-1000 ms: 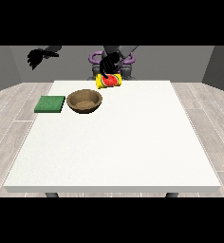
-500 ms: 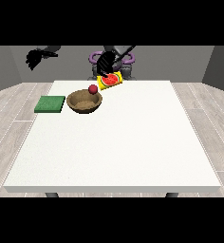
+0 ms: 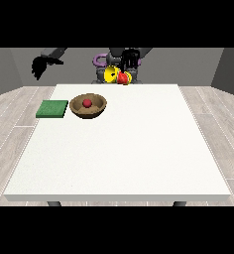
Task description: Pick the cup and pour the ball into the bowl, then pick the bowl and place it on the pad
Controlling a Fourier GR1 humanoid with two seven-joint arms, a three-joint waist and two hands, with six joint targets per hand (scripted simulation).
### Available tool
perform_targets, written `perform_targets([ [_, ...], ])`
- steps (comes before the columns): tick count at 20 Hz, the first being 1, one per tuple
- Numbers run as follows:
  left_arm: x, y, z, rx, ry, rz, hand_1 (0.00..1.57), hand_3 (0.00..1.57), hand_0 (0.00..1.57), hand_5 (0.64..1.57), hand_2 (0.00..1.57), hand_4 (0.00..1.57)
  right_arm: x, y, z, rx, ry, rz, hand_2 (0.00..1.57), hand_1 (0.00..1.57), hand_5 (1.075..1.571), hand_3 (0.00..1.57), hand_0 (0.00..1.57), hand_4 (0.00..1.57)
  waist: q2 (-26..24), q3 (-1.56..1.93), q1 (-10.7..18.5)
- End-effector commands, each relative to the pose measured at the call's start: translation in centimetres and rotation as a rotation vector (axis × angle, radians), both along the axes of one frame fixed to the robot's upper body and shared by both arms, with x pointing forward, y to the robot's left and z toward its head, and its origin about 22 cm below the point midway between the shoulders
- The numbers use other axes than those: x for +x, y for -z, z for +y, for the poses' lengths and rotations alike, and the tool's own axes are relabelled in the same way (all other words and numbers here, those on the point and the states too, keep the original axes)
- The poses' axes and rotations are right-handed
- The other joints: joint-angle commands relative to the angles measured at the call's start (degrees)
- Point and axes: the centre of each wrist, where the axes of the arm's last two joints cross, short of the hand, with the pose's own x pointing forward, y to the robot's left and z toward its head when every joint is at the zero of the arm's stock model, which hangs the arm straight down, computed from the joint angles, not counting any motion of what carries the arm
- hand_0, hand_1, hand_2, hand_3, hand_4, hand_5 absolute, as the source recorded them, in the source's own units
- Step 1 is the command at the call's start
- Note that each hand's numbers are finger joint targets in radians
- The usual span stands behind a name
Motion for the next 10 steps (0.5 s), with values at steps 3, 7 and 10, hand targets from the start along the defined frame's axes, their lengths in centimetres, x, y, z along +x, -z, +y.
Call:
perform_targets([
  [3,-1.3,1.2,3.6,-0.764,-0.177,0.064,0.0,0.0,0.0,1.569,0.0,0.63,1.2,-0.2,1.7,0.028,-0.022,-0.053,0.0,0.0,1.568,0.0,0.0,0.35,6.11,-0.86,-0.24],
  [7,-2.9,1.6,5.2,-1.076,-0.078,0.097,0.0,0.0,0.0,1.553,0.0,0.0,3.1,-1.0,4.3,0.028,-0.032,-0.102,0.0,0.0,1.567,0.0,0.0,0.28,9.95,-0.5,-0.15],
  [10,-4.4,2.3,6.1,-1.224,0.082,0.146,0.0,0.0,0.0,1.563,0.0,0.0,3.5,-0.3,6.2,0.03,0.029,-0.103,0.0,0.0,1.571,0.0,0.0,0.25,10.62,-0.04,3.95],
])
